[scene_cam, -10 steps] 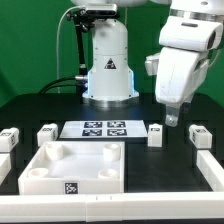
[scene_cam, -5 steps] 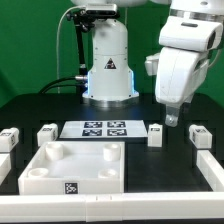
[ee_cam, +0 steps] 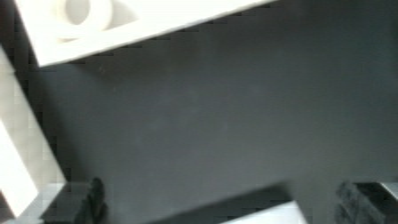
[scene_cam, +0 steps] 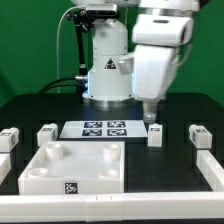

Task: Assemble one leg

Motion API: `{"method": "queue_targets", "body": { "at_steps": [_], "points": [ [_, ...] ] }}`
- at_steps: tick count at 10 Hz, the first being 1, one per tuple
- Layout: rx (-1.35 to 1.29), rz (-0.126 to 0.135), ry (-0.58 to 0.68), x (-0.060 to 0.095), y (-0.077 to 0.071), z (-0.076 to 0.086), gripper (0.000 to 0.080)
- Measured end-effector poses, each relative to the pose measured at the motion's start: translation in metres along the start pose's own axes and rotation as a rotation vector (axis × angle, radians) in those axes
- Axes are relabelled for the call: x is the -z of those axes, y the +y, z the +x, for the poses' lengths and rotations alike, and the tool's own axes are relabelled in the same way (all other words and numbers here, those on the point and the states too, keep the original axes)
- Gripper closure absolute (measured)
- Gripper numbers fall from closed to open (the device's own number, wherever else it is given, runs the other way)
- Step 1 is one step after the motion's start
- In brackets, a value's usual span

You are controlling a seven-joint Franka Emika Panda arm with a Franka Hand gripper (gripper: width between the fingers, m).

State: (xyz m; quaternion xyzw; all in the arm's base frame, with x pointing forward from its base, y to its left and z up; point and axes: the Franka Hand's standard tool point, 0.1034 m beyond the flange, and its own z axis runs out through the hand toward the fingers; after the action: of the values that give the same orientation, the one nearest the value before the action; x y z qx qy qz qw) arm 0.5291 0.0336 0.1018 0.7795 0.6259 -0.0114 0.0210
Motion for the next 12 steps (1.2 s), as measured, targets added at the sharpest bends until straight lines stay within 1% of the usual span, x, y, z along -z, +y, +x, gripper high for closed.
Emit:
{"method": "queue_targets", "body": {
  "at_steps": [1, 2, 4, 7, 8, 9, 11, 12],
  "points": [
    [0.048, 0.0, 0.013, -0.008, 0.001, -0.021, 0.015],
    [0.044, 0.008, 0.012, -0.013, 0.003, -0.032, 0.015],
    [0.038, 0.007, 0.012, -0.013, 0.003, -0.029, 0.015],
    [0.038, 0.009, 0.011, -0.014, 0.003, -0.031, 0.015],
    [0.092, 0.024, 0.006, -0.02, -0.001, -0.048, 0.015],
    [0.106, 0.032, 0.005, -0.026, -0.005, -0.063, 0.015],
    [0.156, 0.05, 0.011, -0.042, -0.016, -0.087, 0.015],
    [0.161, 0.067, 0.013, -0.051, -0.021, -0.096, 0.015]
  ]
}}
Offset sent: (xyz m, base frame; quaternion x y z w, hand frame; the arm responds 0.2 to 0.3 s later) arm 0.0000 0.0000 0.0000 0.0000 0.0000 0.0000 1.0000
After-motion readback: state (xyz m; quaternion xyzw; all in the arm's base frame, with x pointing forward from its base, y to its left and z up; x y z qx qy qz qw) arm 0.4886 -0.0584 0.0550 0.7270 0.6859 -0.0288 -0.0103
